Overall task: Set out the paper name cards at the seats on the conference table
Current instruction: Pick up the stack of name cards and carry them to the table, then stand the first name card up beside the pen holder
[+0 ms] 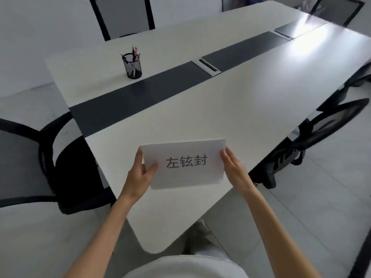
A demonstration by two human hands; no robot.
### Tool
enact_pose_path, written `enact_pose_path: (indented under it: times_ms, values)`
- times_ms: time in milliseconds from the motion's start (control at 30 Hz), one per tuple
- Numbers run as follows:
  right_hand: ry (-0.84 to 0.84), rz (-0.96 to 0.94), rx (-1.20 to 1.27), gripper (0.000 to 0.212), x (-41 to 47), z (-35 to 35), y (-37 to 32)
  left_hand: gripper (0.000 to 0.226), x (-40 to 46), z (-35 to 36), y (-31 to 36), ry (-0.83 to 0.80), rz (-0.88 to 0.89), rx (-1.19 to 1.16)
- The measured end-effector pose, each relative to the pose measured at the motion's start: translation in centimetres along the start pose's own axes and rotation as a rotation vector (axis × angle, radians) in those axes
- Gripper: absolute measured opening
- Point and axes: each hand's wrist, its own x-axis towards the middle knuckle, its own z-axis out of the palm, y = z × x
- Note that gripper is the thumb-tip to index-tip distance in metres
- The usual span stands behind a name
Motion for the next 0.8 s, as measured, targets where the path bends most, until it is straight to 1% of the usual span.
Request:
enact_pose_path:
  times_ms: [100, 167, 267, 400, 533, 633, 700, 800]
  values:
    - [-0.116, -0.004, -0.013, 0.042, 6.8, -1.5, -0.4, 0.066, 3.2, 1.7, 0.9, 0.121, -0.078, 0.002]
    - [-0.183, -0.016, -0.039, 0.048, 11.0, -2.0, -0.6, 0.071, 5.6, 2.4, 1.1, 0.167, -0.121, 0.009]
    - [-0.242, -0.012, -0.038, 0.055, 16.0, -2.4, -0.3, 0.073, 9.2, 3.2, 1.2, 0.187, -0.152, 0.023]
    - [-0.285, 0.005, 0.013, 0.046, 20.6, -3.0, 2.3, 0.074, 13.5, 4.2, 1.0, 0.187, -0.181, 0.042]
    - [-0.256, 0.043, 0.039, 0.051, 21.8, -3.7, 3.4, 0.061, 15.2, 5.6, 1.2, 0.168, -0.23, 0.073]
    - [-0.237, 0.051, -0.016, 0.058, 22.1, -4.0, 3.0, 0.054, 15.5, 6.3, 1.0, 0.19, -0.231, 0.079]
    - [-0.243, 0.021, -0.092, 0.057, 22.3, -4.2, 2.6, 0.052, 15.4, 6.5, 1.0, 0.204, -0.226, 0.106]
    - [-0.297, -0.024, -0.302, 0.046, 22.9, -5.3, 2.1, 0.049, 15.3, 5.8, 1.2, 0.195, -0.193, 0.204]
